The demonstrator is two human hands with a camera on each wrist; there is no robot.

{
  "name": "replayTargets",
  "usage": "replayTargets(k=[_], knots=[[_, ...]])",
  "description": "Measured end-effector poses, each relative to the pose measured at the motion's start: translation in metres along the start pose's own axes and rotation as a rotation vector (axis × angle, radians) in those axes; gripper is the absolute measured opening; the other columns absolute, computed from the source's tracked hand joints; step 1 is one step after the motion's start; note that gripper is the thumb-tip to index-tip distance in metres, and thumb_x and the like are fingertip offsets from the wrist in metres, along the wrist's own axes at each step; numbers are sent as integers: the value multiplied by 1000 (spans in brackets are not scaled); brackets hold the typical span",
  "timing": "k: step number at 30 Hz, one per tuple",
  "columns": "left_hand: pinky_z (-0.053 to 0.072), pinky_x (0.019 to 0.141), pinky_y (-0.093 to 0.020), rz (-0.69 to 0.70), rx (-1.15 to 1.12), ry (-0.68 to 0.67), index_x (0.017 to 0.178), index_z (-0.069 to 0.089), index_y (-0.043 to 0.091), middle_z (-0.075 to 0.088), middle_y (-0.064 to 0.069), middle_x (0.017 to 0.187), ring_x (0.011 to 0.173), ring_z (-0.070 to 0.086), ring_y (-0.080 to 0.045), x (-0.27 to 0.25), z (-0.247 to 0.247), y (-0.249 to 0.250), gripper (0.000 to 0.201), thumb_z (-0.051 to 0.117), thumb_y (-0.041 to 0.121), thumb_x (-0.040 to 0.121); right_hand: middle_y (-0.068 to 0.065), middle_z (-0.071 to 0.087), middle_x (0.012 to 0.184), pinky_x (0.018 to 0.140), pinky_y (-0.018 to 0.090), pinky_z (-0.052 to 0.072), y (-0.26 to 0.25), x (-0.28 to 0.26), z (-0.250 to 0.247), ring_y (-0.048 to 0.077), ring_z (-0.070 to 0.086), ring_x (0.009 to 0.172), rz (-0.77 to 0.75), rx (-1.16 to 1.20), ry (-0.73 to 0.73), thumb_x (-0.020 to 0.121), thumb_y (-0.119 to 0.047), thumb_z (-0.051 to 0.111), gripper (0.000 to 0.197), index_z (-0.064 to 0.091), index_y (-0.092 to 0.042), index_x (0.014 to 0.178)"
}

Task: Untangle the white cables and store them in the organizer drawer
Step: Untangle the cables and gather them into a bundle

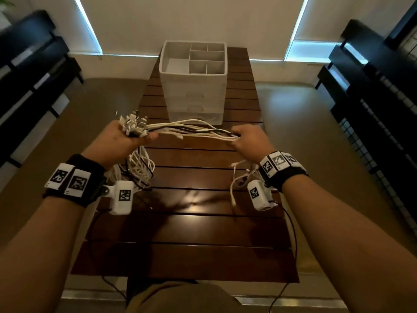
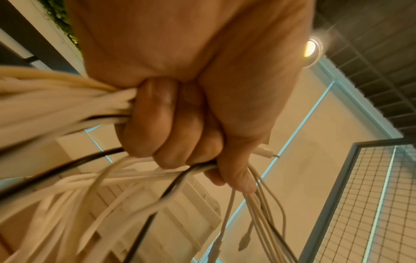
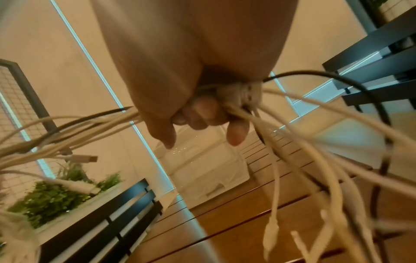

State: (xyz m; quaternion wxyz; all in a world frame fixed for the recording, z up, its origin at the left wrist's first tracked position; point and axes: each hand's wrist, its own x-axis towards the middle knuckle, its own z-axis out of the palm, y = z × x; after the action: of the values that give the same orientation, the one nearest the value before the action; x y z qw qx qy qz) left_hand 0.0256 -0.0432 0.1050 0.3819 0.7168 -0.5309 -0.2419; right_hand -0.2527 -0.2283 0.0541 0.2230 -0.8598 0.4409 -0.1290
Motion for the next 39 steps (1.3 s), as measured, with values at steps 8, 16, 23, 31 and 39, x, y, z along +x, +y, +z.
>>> replayTargets(k=[8, 16, 23, 31, 39], knots=[[36, 52, -23, -81, -51, 9, 75, 58, 1, 48, 7, 56, 49, 37, -6, 0, -3, -20, 36, 74, 27, 96, 2, 65, 72, 63, 33, 43, -6, 6, 17, 28, 64, 74, 87, -33, 14, 94, -31, 61, 20, 75, -20, 84], [38, 58, -29, -337, 23, -244, 75, 66, 12, 53, 7, 54, 49, 48, -8, -10, 1, -49, 37, 77, 47, 84, 5, 60, 85, 74, 40, 51, -26, 3, 14, 31, 61, 85, 35, -250, -55, 100, -32, 56, 21, 72, -19, 96], [55, 71, -37, -153, 60, -111, 92, 75, 8, 76, -2, 81, 77, 72, -12, -19, -4, -23, 41, 85, 45, 78, 1, 50, 76, 70, 39, 49, -54, -3, 25, 33, 66, 83, -67, -460, -176, 102, -36, 56, 23, 72, -20, 98], [57, 86, -43, 49, 106, -251, 102, 76, 27, 76, 7, 96, 92, 71, -12, 2, 63, -1, 46, 77, 66, 76, 6, 50, 92, 71, 38, 38, -104, -5, 38, 34, 63, 92, -275, -401, -129, 102, -33, 55, 22, 65, -17, 113], [52, 73, -21, 184, 94, -226, 105, 75, 22, 74, 8, 92, 85, 69, -6, 5, 61, -28, 22, 75, 41, 94, 2, 67, 82, 66, 36, 45, -102, -9, 33, 27, 63, 80, -357, -232, -155, 91, -64, 67, 43, 72, -21, 99]])
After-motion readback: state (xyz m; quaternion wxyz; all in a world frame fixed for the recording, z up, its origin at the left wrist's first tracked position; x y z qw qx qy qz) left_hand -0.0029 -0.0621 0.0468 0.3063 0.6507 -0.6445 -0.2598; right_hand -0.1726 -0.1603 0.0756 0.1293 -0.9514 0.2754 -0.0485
